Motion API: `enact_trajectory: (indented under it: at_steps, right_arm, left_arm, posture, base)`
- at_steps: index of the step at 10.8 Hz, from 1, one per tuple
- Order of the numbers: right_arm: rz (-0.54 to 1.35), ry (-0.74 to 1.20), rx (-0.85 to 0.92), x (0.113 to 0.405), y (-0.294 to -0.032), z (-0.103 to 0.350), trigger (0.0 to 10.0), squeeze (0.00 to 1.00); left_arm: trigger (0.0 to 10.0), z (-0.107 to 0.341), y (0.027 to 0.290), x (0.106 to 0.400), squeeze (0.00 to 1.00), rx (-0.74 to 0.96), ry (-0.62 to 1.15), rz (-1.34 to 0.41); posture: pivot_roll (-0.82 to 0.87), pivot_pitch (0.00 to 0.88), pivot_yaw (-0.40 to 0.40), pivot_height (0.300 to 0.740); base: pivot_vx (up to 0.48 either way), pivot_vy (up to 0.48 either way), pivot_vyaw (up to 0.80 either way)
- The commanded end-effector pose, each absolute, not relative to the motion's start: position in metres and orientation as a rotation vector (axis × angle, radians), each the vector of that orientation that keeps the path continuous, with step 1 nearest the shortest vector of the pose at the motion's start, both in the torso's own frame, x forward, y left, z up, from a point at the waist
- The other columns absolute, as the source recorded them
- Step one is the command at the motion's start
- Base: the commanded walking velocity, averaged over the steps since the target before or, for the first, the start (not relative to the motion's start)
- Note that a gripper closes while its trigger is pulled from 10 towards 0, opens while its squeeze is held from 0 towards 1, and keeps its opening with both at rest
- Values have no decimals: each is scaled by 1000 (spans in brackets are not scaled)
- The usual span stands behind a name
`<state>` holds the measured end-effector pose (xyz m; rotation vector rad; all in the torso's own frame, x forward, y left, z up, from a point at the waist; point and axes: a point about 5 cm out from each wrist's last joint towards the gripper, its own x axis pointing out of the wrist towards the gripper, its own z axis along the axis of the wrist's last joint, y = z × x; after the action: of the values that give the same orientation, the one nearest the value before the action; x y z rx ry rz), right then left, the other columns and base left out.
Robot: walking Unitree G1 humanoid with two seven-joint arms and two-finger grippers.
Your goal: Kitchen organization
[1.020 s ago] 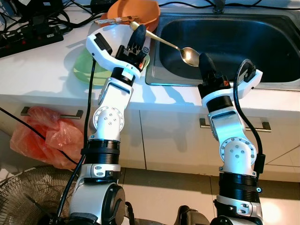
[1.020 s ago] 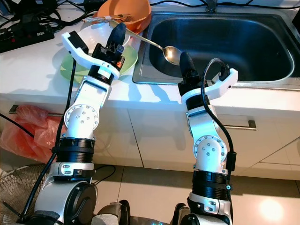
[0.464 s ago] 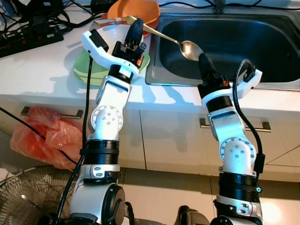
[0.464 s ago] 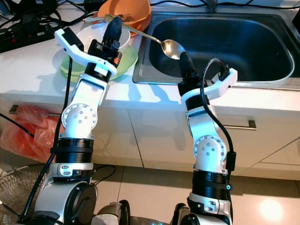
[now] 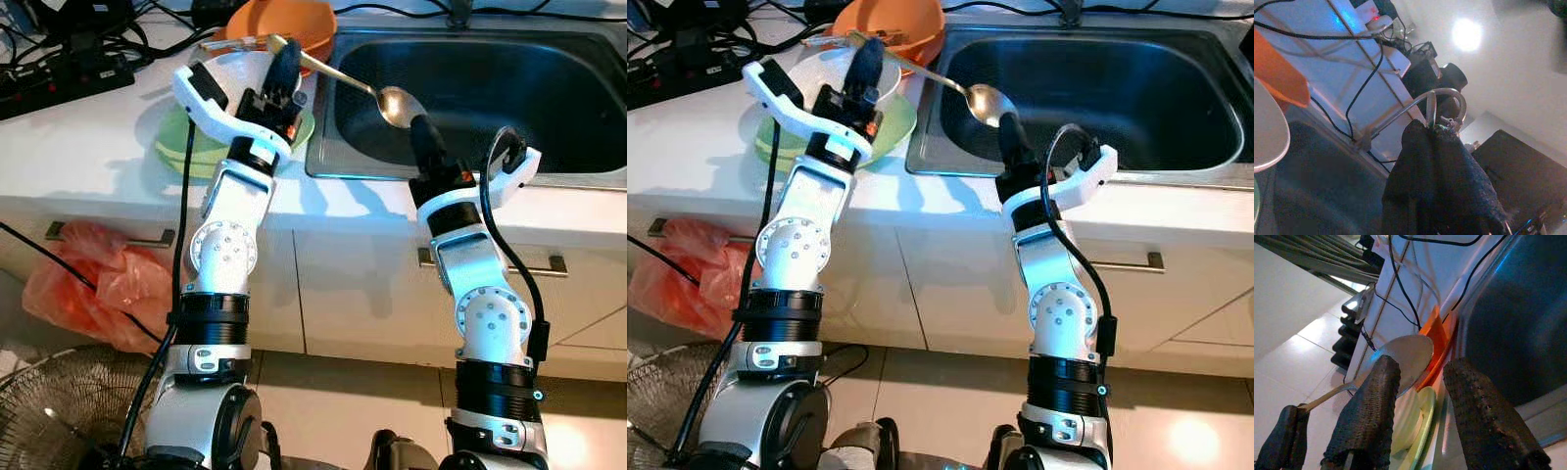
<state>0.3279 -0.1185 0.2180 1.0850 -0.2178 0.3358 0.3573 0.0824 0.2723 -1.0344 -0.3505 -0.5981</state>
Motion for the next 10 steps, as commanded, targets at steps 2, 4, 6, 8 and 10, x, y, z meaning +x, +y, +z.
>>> enact_trajectory:
  at_steps: [2,4,6,8,10]
  right_arm:
    - [360,-241,1123,330,-111,227,10000,0]
    - [356,-247,1128,330,-112,228,10000,0]
    - [353,-251,1136,330,-112,228,10000,0]
    - [353,-250,1139,330,-112,228,10000,0]
    - [355,-252,1140,331,-112,228,2627,0]
  left_arm:
    - [10000,261,60,349,0,-1109,-301,-644]
    - [10000,260,59,349,0,-1107,-292,-650]
    - [10000,259,57,348,0,-1104,-279,-668]
    - [10000,256,53,346,0,-1108,-256,-690]
    - [10000,256,51,345,0,-1100,-250,-703]
  posture:
    - [90,147,39,740]
    - [90,147,41,740]
    - [90,147,41,740]
    - [90,149,41,740]
    - [90,149,40,740]
  base:
    - [0,0,0]
    - [0,0,0]
    - [0,0,0]
    - [0,0,0]
    - [0,0,0]
